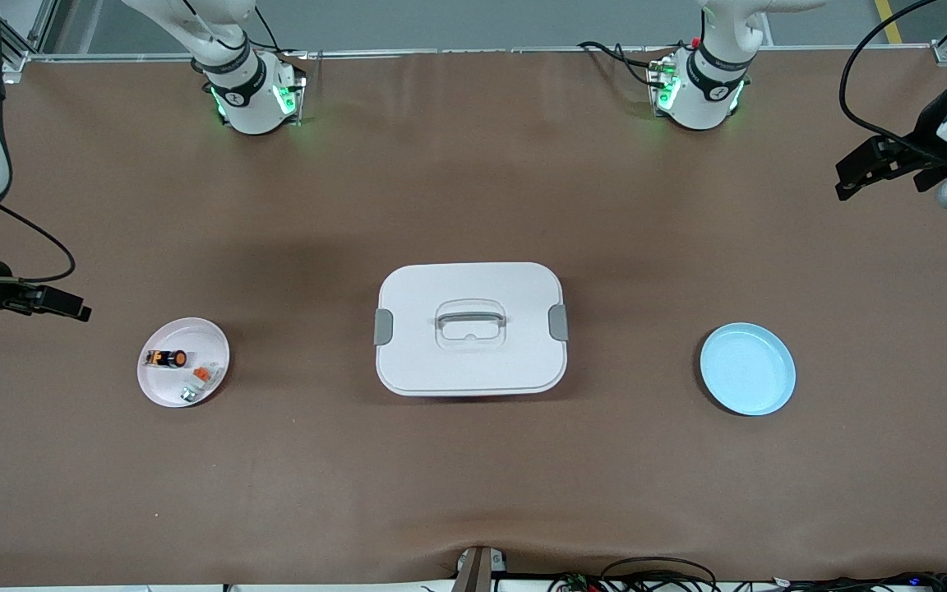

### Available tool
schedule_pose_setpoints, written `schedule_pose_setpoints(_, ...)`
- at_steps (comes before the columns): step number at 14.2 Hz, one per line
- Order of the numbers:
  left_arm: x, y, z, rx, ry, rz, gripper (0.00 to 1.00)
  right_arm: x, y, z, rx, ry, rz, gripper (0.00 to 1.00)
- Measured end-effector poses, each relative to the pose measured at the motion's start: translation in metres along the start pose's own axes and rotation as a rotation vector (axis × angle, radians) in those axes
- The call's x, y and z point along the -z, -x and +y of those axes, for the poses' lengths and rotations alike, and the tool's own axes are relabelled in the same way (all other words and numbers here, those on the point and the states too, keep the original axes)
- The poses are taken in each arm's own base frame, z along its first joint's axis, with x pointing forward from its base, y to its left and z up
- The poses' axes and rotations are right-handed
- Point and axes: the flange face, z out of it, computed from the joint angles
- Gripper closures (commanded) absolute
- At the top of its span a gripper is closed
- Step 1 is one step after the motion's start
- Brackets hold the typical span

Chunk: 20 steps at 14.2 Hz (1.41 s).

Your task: Transfer orange switch to right arm and place

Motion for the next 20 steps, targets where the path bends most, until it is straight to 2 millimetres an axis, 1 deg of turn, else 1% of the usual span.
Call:
schedule_pose_setpoints(4, -0.001, 0.0, 0.0, 0.001, -0.001, -0.004, 0.0, 0.041, 0.019, -0.028, 0.037, 0.003, 0.028, 0.0)
schedule_pose_setpoints(6, -0.003, 0.0, 0.0, 0.001, -0.001, -0.008, 0.0, 0.057, 0.028, -0.034, 0.047, 0.004, 0.035, 0.0)
schedule_pose_setpoints(12, -0.006, 0.0, 0.0, 0.001, -0.002, -0.013, 0.0, 0.087, 0.051, -0.036, 0.054, 0.006, 0.01, 0.0)
schedule_pose_setpoints(16, -0.009, -0.001, 0.0, 0.0, -0.003, -0.019, 0.0, 0.127, 0.065, -0.038, 0.06, 0.006, 0.001, 0.0)
schedule_pose_setpoints(18, -0.011, -0.001, 0.0, 0.0, -0.004, -0.023, 0.0, 0.133, 0.067, -0.038, 0.066, 0.007, 0.001, 0.0)
schedule_pose_setpoints(20, -0.013, -0.001, 0.0, 0.0, -0.005, -0.027, 0.0, 0.134, 0.067, -0.038, 0.068, 0.007, 0.001, 0.0)
